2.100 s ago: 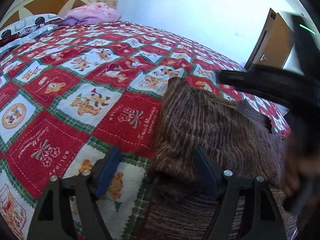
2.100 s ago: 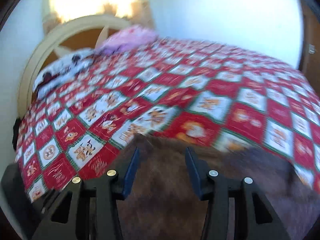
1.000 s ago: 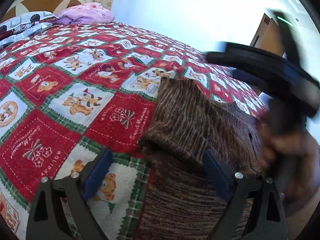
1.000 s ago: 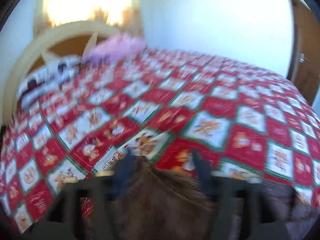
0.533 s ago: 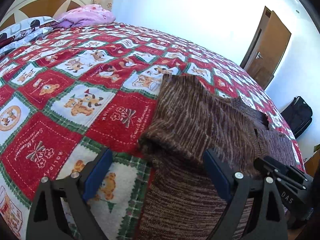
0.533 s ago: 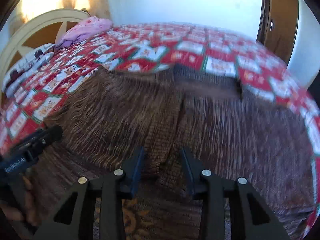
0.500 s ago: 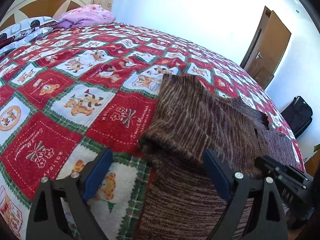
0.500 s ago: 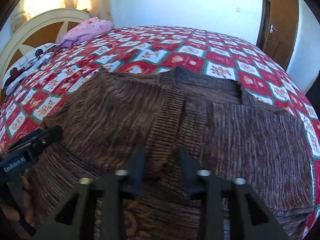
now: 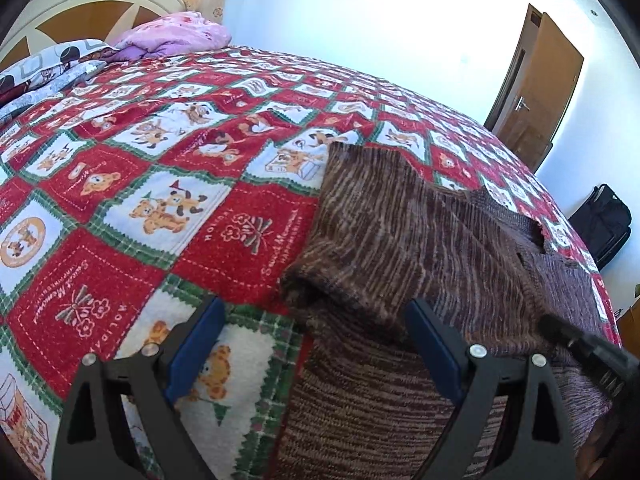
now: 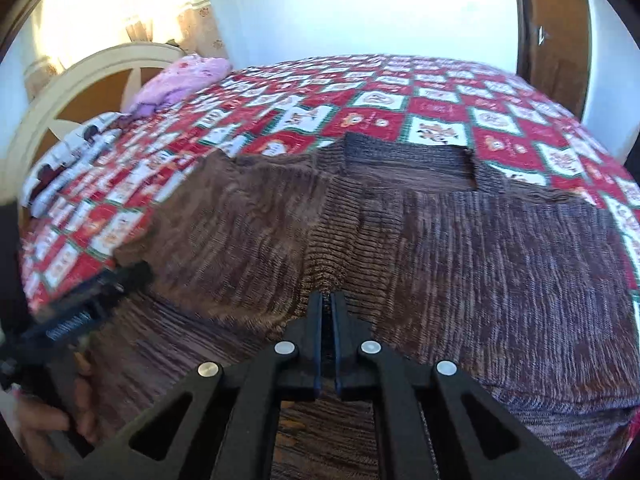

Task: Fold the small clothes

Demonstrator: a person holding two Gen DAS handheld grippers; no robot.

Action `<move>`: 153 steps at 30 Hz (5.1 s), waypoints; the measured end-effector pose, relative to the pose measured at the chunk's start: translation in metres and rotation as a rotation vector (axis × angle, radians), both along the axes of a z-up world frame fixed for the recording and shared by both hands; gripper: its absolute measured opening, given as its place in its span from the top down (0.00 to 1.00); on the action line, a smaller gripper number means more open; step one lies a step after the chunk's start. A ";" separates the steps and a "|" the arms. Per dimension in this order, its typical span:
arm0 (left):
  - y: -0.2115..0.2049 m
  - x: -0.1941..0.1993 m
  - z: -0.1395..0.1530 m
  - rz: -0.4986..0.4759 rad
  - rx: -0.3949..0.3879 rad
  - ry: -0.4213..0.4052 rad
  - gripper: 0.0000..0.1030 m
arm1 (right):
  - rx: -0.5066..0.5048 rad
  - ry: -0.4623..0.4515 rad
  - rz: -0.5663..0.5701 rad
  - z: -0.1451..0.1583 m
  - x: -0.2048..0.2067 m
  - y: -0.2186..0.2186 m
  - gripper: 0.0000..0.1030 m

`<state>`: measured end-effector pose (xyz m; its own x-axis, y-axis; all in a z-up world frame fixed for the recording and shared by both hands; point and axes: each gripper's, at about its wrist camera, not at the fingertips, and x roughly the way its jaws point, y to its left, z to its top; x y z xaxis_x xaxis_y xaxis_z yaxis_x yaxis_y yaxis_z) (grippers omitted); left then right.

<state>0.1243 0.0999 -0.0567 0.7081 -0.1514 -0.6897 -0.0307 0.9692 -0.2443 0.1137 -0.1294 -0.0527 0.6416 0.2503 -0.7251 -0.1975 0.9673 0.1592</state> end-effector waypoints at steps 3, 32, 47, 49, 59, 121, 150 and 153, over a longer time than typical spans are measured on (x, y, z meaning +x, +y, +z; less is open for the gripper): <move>-0.002 0.000 0.000 0.001 0.005 0.000 0.08 | 0.061 -0.071 -0.037 0.024 0.010 -0.016 0.52; -0.009 0.002 0.000 0.008 0.051 0.013 0.08 | 0.008 -0.038 -0.024 0.012 0.087 -0.008 0.79; -0.011 0.003 0.000 0.010 0.061 0.014 0.08 | -0.173 -0.140 -0.010 0.017 0.078 0.015 0.92; -0.012 0.003 0.000 0.011 0.066 0.014 0.08 | -0.201 -0.110 -0.005 0.011 0.086 0.017 0.91; -0.013 0.003 0.000 0.014 0.066 0.008 0.08 | -0.160 -0.131 -0.138 0.020 0.075 -0.014 0.73; 0.052 -0.247 -0.003 -0.485 -0.163 0.221 0.92 | 0.124 -0.167 0.221 0.032 -0.254 0.047 0.41; 0.036 -0.210 0.070 -0.761 0.038 0.007 0.18 | 0.298 0.092 0.376 -0.026 -0.222 0.064 0.97; 0.015 -0.218 0.068 -0.897 0.229 -0.066 0.18 | 0.309 0.087 0.386 -0.018 -0.219 0.057 0.96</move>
<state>-0.0938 0.1150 0.0110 0.4301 -0.5270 -0.7330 0.7614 0.6480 -0.0191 -0.1057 -0.0724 -0.0703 0.4007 0.6688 -0.6262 -0.5051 0.7315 0.4580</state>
